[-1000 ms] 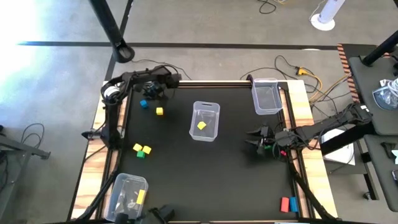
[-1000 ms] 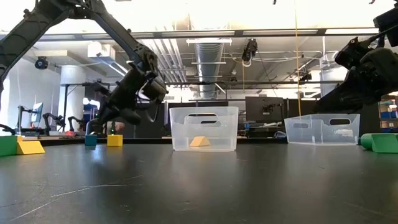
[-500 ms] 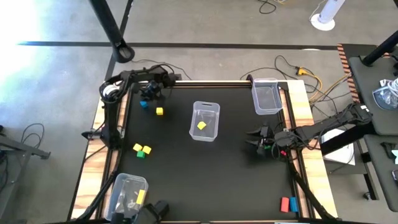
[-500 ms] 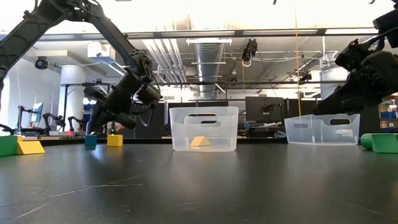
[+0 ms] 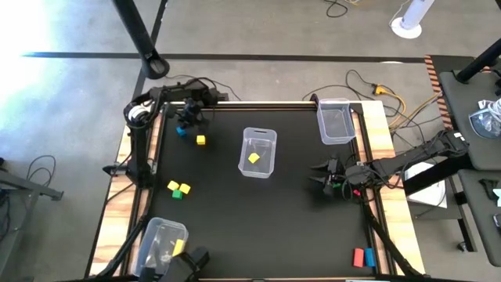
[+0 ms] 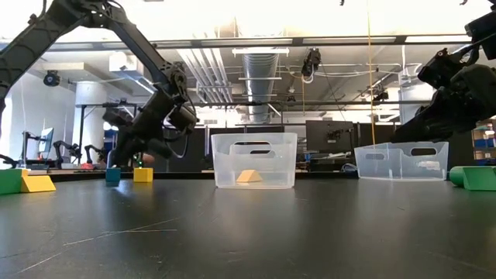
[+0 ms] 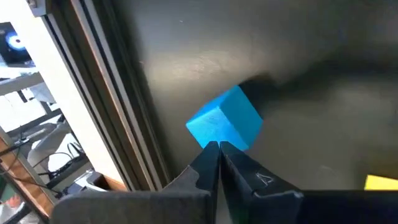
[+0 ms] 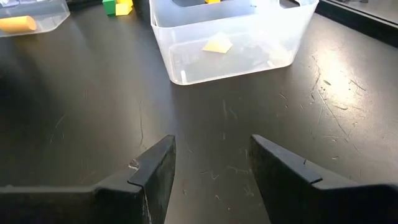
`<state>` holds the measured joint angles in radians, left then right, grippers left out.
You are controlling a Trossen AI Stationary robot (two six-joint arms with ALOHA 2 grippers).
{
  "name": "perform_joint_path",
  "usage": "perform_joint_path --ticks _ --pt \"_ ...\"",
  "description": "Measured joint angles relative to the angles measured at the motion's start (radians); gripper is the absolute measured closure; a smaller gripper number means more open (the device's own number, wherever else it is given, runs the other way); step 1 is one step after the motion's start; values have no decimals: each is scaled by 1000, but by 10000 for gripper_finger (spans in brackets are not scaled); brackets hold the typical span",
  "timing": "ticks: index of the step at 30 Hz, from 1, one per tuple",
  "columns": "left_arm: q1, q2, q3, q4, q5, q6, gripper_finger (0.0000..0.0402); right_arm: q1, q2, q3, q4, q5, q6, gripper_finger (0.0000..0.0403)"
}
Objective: Sort blocks by size
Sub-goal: Put the top yellow square block into the top transparent bin
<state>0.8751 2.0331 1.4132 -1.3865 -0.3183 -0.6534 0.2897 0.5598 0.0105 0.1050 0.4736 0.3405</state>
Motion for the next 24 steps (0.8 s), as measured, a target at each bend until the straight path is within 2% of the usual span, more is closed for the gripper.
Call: perform_joint_path --ticks 13,24 --pt "63 0 25 26 98 43 402 0 0 0 0 0 -2 209" --pt "114 0 26 24 131 51 402 0 0 0 0 0 -1 209"
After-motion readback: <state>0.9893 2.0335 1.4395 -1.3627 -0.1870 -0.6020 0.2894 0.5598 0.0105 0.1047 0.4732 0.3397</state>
